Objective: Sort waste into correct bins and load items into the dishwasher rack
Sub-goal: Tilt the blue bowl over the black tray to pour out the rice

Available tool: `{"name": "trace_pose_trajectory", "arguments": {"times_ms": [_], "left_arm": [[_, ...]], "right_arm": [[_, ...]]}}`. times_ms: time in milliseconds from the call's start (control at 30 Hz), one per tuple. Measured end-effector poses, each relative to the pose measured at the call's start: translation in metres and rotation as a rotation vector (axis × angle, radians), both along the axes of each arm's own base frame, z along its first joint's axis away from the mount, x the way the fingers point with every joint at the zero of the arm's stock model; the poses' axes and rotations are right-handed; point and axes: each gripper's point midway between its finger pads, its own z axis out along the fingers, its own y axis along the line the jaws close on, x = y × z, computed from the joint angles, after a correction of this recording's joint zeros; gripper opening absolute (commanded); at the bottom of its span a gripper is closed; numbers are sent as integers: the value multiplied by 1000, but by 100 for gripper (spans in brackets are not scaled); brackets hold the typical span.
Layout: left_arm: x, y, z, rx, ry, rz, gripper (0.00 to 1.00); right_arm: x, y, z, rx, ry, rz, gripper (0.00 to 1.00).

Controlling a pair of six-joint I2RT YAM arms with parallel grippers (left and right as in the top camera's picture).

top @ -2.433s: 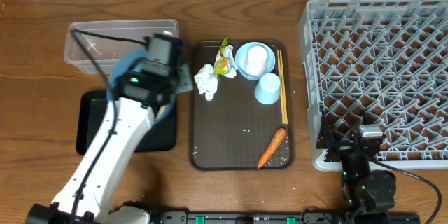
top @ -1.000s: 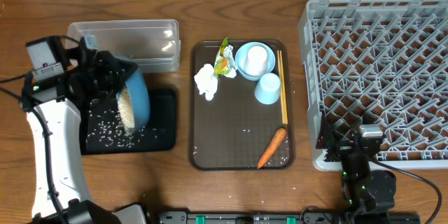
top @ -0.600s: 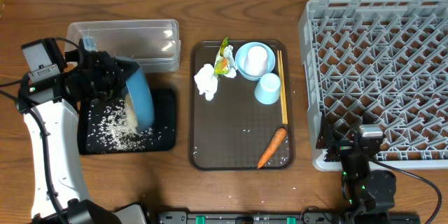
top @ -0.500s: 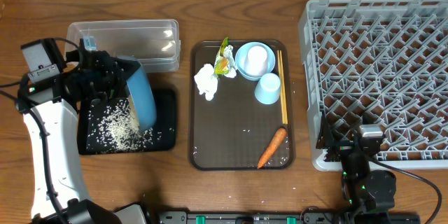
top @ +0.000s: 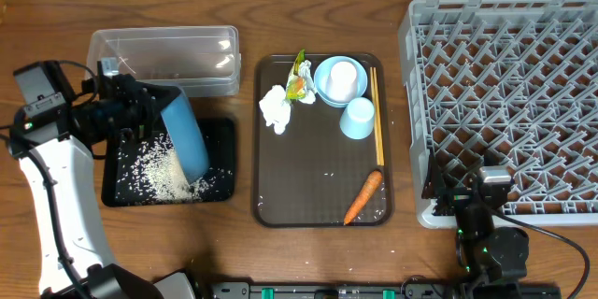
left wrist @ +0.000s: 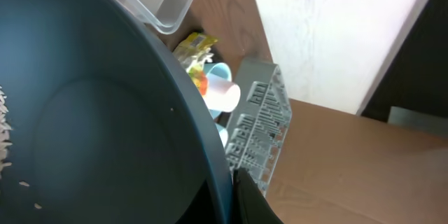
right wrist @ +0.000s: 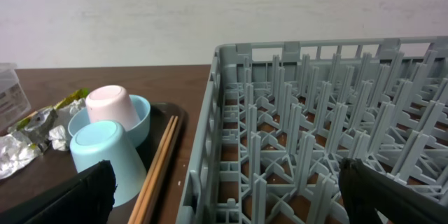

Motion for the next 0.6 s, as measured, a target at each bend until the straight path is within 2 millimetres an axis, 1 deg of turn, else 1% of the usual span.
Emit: {"name": "trace_pose_trajectory", "arguments": {"times_ms": [267, 600], "left_arm": [[-5, 10, 14, -94, -36, 17, 6], [-11, 16, 18, -146, -32, 38, 6]], "right_arm": [[0, 0, 0, 0, 0, 0, 99], [0, 0, 0, 0, 1, 0, 99]]}}
